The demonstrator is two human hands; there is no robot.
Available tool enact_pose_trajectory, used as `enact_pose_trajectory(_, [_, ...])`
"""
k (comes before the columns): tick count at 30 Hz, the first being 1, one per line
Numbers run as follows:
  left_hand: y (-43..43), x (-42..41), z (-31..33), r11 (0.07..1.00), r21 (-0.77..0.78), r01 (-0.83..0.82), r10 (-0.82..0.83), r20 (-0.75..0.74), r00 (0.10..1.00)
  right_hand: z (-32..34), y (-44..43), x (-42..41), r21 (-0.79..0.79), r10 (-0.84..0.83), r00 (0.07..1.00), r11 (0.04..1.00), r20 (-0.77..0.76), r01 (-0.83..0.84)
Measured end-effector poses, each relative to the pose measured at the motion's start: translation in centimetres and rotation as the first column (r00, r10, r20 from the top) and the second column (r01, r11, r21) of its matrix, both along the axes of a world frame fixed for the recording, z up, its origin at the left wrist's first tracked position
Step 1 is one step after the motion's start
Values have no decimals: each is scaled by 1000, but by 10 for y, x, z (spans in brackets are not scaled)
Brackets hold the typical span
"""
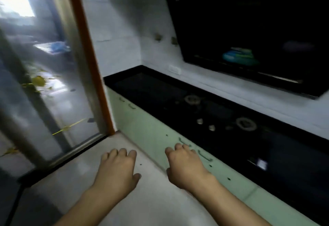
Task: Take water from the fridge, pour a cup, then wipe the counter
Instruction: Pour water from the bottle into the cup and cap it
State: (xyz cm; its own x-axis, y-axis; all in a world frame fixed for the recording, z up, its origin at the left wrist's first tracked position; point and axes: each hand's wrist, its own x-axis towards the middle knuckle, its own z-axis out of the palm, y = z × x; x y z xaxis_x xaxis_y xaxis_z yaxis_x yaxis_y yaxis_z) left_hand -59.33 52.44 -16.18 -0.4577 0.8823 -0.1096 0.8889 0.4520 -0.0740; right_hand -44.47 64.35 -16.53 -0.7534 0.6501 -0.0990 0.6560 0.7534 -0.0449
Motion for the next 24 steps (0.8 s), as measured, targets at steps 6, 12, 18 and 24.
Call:
enact_pose_trajectory(6, [125, 173, -20, 950, 64, 306, -310, 57, 949, -16, 75, 205, 27, -331, 941, 944, 74, 330])
enact_pose_trajectory(12, [218, 345, -29, 866, 72, 495, -500, 74, 863, -21, 129, 391, 63, -540, 836, 842, 100, 536])
enact_pose_trajectory(18, [280, 455, -30, 752, 87, 654, -659, 88, 747, -27, 165, 504, 47, -690, 718, 723, 95, 689])
enact_pose_trajectory(24, [339, 523, -46, 625, 72, 777, -780, 110, 617, -41, 196, 574, 39, -782, 621, 623, 57, 781])
